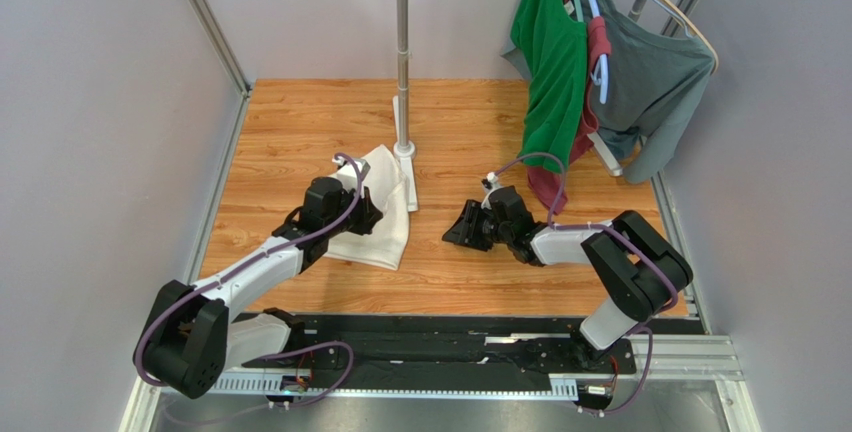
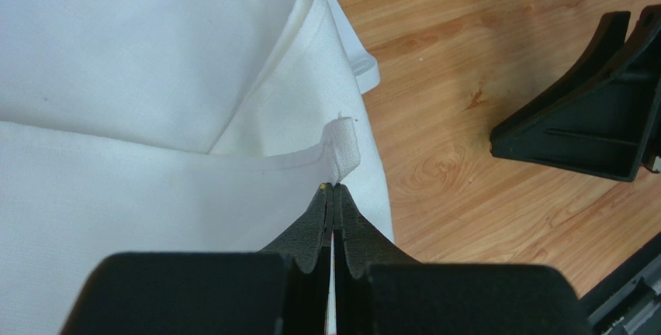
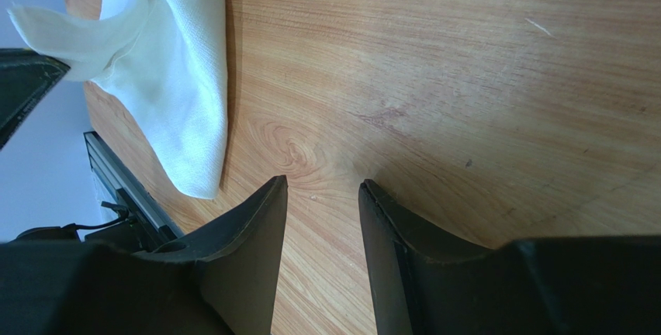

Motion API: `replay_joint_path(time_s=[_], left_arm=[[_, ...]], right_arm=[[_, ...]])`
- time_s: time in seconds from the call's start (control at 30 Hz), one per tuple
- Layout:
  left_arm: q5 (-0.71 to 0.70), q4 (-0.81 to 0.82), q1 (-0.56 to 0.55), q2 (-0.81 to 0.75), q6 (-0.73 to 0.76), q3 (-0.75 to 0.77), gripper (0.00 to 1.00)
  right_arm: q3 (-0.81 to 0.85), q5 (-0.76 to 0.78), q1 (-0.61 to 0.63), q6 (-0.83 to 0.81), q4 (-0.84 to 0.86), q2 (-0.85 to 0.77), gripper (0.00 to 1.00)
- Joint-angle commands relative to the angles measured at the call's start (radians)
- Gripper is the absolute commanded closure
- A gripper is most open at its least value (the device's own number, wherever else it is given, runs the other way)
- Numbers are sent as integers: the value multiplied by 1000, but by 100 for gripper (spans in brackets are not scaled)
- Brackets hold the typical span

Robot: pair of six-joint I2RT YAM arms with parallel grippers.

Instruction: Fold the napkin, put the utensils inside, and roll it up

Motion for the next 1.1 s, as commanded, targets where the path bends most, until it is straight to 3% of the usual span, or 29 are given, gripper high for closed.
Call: replay_joint_path(time_s=[0.0,0.33,1.07], left_arm=[[34,-2,-42,-22,40,-5,100],[-4,-74,-135,27,27,18,100],[-110,-197,-191,-53,-36,9,100]], right_arm=[[15,18,-4,-9,-5,38,54],[19,-1,-4,7,10,56,54],[25,-21,-4,13,14,84,55]])
